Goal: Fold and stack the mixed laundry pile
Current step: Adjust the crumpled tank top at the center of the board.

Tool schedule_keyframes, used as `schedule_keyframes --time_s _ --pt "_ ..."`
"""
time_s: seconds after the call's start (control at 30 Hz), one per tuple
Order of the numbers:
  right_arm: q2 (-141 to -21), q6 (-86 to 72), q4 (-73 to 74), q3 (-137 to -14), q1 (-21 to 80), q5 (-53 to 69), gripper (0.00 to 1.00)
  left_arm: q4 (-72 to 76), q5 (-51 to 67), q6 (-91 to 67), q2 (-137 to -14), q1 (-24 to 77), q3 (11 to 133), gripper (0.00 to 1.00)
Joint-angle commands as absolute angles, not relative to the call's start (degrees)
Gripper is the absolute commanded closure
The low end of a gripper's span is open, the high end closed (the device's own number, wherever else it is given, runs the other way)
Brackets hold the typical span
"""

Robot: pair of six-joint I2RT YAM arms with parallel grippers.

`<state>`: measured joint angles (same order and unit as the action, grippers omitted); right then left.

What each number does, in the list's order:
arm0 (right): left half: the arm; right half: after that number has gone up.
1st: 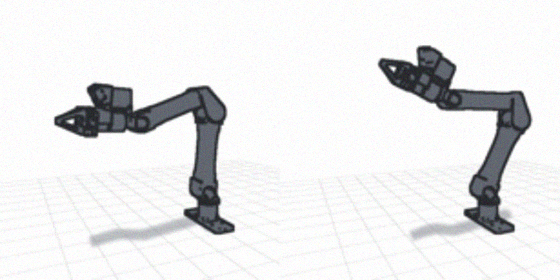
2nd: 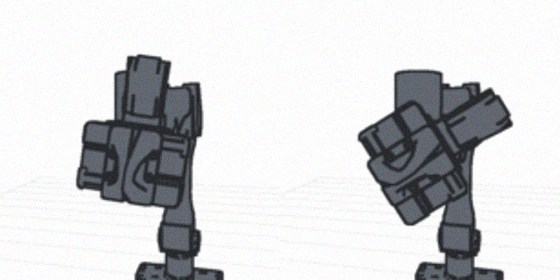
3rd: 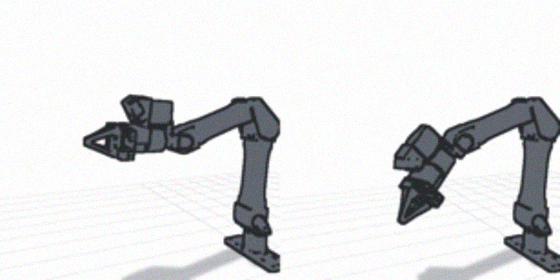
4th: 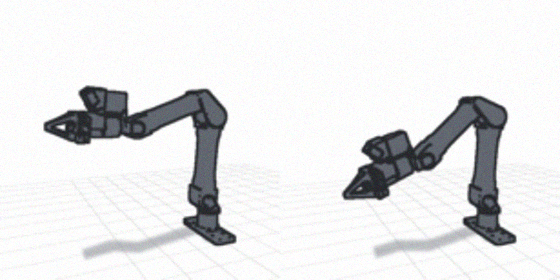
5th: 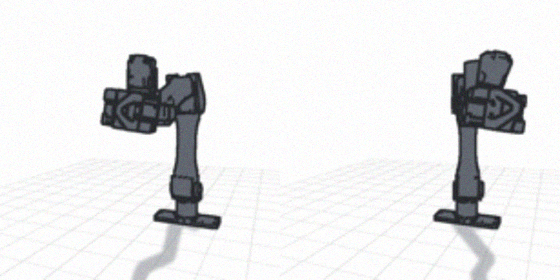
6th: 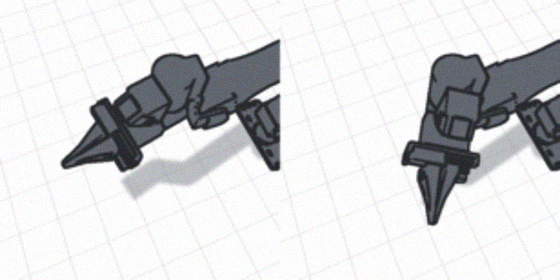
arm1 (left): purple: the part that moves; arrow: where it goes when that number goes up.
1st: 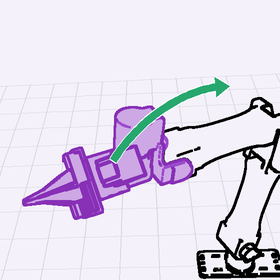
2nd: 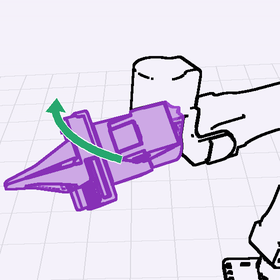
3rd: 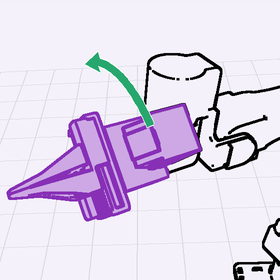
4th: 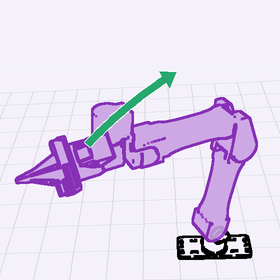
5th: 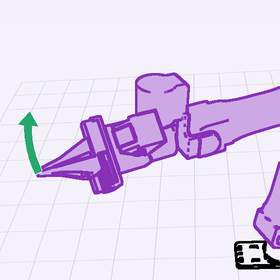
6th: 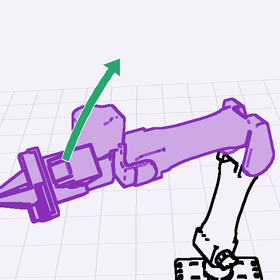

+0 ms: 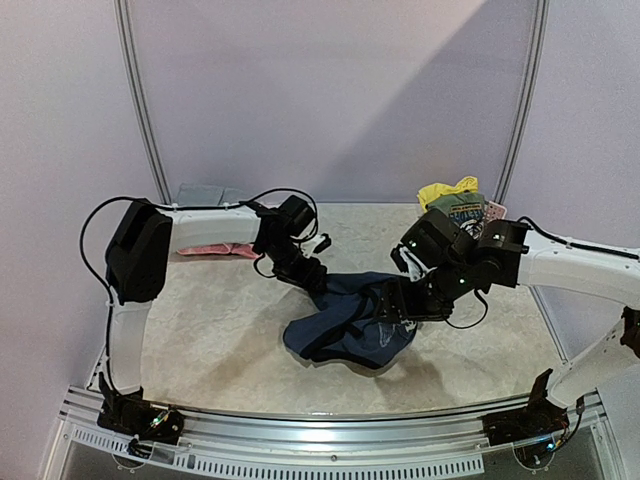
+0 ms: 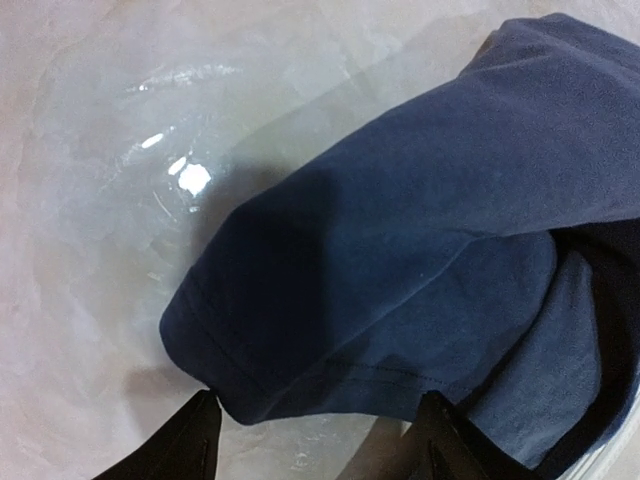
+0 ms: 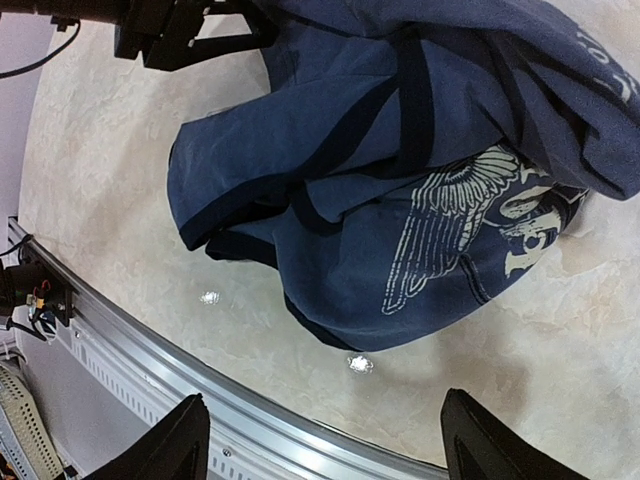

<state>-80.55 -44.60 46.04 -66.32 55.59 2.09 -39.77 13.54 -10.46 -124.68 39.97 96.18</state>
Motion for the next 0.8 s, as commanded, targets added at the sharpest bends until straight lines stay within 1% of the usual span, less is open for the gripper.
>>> schedule_keyframes --time_s 0.0,0.27,0.57,0.6,0.7,0.77 --pt "-82.6 -45.7 45.9 -66.7 56.9 1.4 0.19 -39.4 15.2 -9.6 -127.8 39.7 98.5 0.33" --pt "-89.3 -44.1 45.5 -71.3 57.7 2.1 0.18 -37.5 17.0 -10.5 -130.7 40.0 100.1 0.39" --pt "-92.5 -43.3 45.7 -72.6 57.6 2.1 0.18 -36.6 18.0 -10.6 -132.3 40.2 100.8 0.45" --pt "-92.7 -43.3 45.7 -72.6 57.6 2.2 0.18 -36.6 18.1 -10.5 -132.4 40.2 100.8 0.48" --pt "-93.7 -43.2 45.1 -72.8 57.7 2.4 0.18 -36.8 18.2 -10.4 -132.3 40.2 101.1 0.70" --pt "-94.7 -43.3 44.9 -73.3 57.7 1.6 0.18 -36.5 18.0 -10.5 -131.5 40.2 100.8 0.82"
